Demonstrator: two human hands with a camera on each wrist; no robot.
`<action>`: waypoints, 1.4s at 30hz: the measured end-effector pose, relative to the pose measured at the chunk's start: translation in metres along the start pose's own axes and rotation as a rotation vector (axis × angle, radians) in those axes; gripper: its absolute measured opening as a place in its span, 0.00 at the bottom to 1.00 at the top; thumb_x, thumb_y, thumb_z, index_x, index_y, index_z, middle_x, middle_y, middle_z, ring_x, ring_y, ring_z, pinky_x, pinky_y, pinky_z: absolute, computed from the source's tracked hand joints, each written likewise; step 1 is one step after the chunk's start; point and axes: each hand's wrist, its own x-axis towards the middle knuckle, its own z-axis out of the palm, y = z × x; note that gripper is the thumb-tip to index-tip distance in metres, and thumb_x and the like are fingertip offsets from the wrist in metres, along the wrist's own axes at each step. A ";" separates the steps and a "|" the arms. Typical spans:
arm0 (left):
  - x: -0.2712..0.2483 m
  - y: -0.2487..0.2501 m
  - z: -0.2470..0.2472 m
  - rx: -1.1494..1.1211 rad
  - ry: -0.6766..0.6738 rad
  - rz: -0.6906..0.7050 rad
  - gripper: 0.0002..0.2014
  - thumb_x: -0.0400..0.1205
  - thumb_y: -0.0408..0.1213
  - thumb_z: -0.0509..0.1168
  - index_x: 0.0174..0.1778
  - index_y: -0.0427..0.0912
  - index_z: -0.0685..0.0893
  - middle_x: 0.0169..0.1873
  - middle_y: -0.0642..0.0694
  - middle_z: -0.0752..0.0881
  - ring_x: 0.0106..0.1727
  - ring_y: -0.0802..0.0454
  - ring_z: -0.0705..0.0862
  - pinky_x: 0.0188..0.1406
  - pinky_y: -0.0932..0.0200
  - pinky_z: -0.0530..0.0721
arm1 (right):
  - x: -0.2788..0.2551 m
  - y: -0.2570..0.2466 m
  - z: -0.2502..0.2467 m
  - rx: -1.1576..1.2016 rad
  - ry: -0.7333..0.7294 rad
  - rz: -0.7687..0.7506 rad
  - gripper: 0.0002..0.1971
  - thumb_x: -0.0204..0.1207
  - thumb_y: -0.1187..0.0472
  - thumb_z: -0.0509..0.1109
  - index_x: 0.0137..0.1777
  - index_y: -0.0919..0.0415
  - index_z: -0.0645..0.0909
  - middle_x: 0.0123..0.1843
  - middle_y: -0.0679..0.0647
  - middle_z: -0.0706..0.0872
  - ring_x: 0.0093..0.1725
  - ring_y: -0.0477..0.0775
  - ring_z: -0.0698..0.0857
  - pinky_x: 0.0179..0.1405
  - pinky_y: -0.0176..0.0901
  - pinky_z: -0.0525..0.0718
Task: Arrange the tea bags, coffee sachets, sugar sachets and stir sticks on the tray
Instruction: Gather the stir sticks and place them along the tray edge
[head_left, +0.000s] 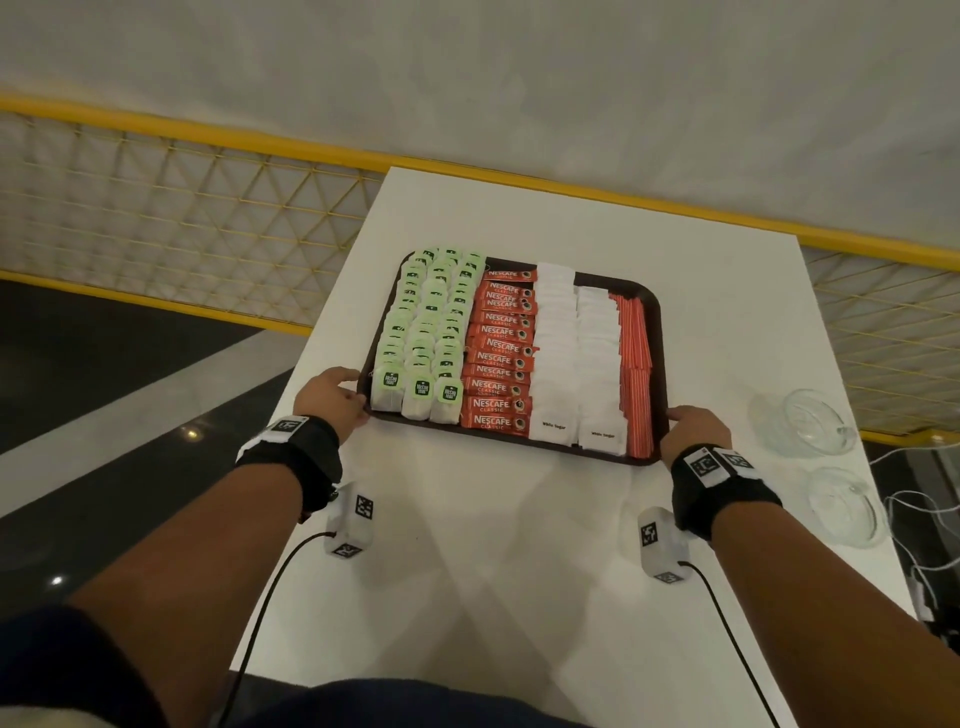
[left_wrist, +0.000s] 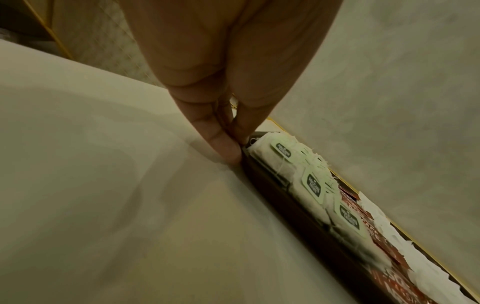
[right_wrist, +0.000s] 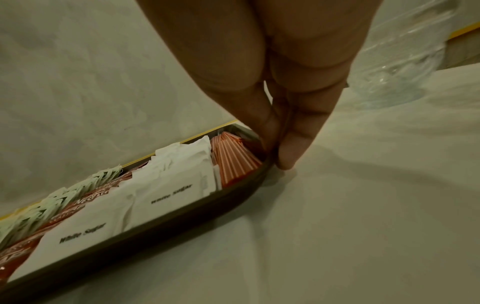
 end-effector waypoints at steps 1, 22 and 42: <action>0.002 -0.002 -0.005 0.006 0.010 -0.003 0.20 0.80 0.24 0.68 0.68 0.40 0.80 0.50 0.37 0.89 0.48 0.44 0.87 0.53 0.52 0.86 | 0.000 -0.006 0.001 -0.002 -0.001 -0.017 0.24 0.79 0.70 0.67 0.75 0.62 0.75 0.75 0.62 0.78 0.72 0.63 0.77 0.73 0.48 0.73; 0.066 -0.019 -0.052 -0.057 0.079 -0.116 0.15 0.80 0.27 0.69 0.61 0.45 0.84 0.51 0.38 0.89 0.52 0.38 0.89 0.55 0.40 0.89 | -0.002 -0.073 0.016 -0.039 -0.001 -0.181 0.13 0.79 0.67 0.68 0.63 0.66 0.80 0.60 0.63 0.86 0.60 0.62 0.84 0.58 0.44 0.79; 0.028 0.089 -0.019 0.550 0.217 0.223 0.19 0.79 0.45 0.65 0.65 0.42 0.79 0.64 0.33 0.79 0.65 0.31 0.77 0.62 0.41 0.79 | 0.002 -0.042 -0.035 0.312 0.107 -0.205 0.17 0.81 0.59 0.68 0.69 0.59 0.78 0.64 0.59 0.86 0.63 0.60 0.83 0.59 0.41 0.76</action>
